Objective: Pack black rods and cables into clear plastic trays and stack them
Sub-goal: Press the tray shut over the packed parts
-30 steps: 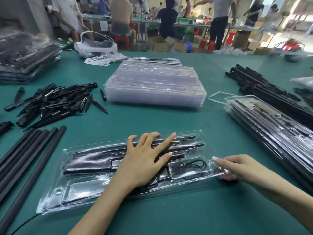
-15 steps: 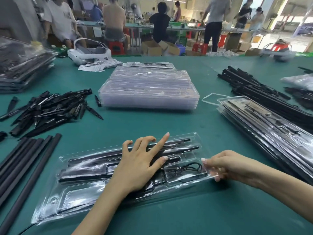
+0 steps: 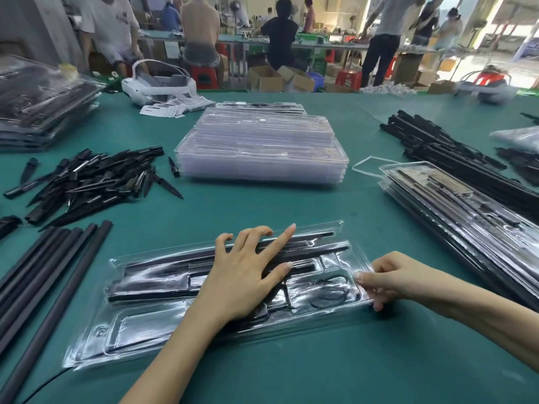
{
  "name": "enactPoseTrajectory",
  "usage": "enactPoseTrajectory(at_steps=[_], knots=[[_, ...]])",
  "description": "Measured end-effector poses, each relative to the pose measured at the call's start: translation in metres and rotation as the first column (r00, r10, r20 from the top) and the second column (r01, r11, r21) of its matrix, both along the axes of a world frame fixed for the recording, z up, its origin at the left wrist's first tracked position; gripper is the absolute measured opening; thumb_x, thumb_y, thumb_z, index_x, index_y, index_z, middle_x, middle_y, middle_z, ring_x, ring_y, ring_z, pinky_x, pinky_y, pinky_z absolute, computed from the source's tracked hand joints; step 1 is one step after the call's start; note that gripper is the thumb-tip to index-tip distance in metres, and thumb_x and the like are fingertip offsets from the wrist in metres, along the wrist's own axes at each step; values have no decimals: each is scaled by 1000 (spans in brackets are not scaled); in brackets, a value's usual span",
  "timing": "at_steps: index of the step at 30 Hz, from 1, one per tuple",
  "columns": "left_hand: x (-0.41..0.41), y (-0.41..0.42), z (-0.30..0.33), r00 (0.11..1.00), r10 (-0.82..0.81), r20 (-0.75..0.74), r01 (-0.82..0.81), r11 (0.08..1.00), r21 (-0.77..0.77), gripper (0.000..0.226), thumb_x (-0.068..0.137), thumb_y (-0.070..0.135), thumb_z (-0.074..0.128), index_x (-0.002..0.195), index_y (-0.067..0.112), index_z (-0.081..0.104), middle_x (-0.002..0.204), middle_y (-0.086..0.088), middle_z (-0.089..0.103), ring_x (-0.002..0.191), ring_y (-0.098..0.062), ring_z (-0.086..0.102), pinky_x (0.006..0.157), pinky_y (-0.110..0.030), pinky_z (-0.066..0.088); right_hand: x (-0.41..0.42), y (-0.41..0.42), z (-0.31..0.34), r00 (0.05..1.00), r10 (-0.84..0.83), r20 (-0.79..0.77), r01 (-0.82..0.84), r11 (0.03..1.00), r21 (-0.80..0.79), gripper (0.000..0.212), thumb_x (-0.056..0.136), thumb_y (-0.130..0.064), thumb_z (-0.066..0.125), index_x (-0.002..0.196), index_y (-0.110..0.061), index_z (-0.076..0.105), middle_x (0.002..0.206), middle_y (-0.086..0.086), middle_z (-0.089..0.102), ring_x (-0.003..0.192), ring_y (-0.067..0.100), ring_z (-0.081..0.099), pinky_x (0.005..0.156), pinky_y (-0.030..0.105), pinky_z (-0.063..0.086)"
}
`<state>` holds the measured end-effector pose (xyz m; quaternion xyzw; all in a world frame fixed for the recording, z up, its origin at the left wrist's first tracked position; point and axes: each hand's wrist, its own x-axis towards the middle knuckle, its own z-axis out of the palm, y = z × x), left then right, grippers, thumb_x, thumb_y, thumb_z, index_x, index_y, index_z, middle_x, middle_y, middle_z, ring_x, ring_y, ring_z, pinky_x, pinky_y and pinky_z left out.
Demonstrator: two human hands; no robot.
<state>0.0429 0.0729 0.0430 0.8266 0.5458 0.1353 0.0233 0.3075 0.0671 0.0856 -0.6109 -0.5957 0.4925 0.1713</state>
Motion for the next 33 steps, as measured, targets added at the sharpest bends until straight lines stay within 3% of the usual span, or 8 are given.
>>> enactPoseTrajectory(at_steps=[11, 14, 17, 20, 25, 28, 33], knots=[[0, 2, -1, 999, 2, 37, -2, 1000, 3, 55, 85, 68, -2, 138, 61, -14, 141, 17, 24, 133, -1, 14, 110, -38, 6, -2, 0, -16, 990, -100, -101, 109, 991, 81, 38, 86, -18, 66, 48, -12, 64, 49, 3, 51, 39, 11, 46, 46, 13, 39], [0, 1, -1, 999, 9, 41, -10, 1000, 8, 58, 82, 68, -5, 137, 60, -18, 140, 18, 24, 132, 0, 13, 110, -37, 5, 2, -1, -13, 994, -46, -97, 52, 997, 61, 34, 85, -26, 67, 54, -13, 63, 55, 6, 54, 44, 12, 51, 49, 10, 37], [0, 1, -1, 999, 15, 42, -16, 1000, 21, 59, 82, 69, -5, 138, 59, -19, 141, 18, 23, 132, 0, 13, 111, -37, 5, 7, -2, -11, 998, 26, -59, -21, 997, 81, 38, 84, -39, 66, 64, -7, 62, 64, 16, 62, 53, 17, 60, 56, 16, 41], [-1, 1, -1, 999, 18, 49, -19, 1000, 24, 59, 82, 69, -4, 138, 58, -20, 141, 19, 23, 132, 2, 12, 111, -36, 3, 8, -2, -11, 998, 63, -30, -59, 992, 110, 44, 82, -46, 61, 68, -4, 64, 64, 9, 66, 55, 19, 64, 53, 18, 43], [-1, 2, -2, 999, 15, 48, -16, 1000, 20, 59, 83, 70, -2, 138, 57, -20, 140, 20, 22, 131, 3, 10, 111, -36, 3, 9, -2, -10, 994, 96, -46, -92, 992, 92, 46, 82, -44, 62, 73, 1, 63, 66, 6, 66, 57, 17, 64, 54, 16, 43], [-1, 2, -3, 999, 20, 48, -21, 1000, 17, 63, 81, 71, -4, 140, 55, -19, 141, 20, 22, 131, 4, 9, 111, -36, 3, 9, -3, -11, 994, 94, -47, -91, 993, 78, 39, 88, -37, 61, 71, -3, 63, 65, 11, 65, 57, 16, 60, 55, 17, 41], [-2, 3, -2, 998, 23, 56, -23, 1000, -5, 66, 80, 71, -4, 143, 52, -15, 143, 20, 22, 132, 4, 9, 112, -38, 5, 5, -5, -13, 994, 50, -100, -36, 990, 135, 36, 91, -25, 60, 56, -16, 59, 53, 5, 55, 47, 11, 46, 48, 13, 33]])
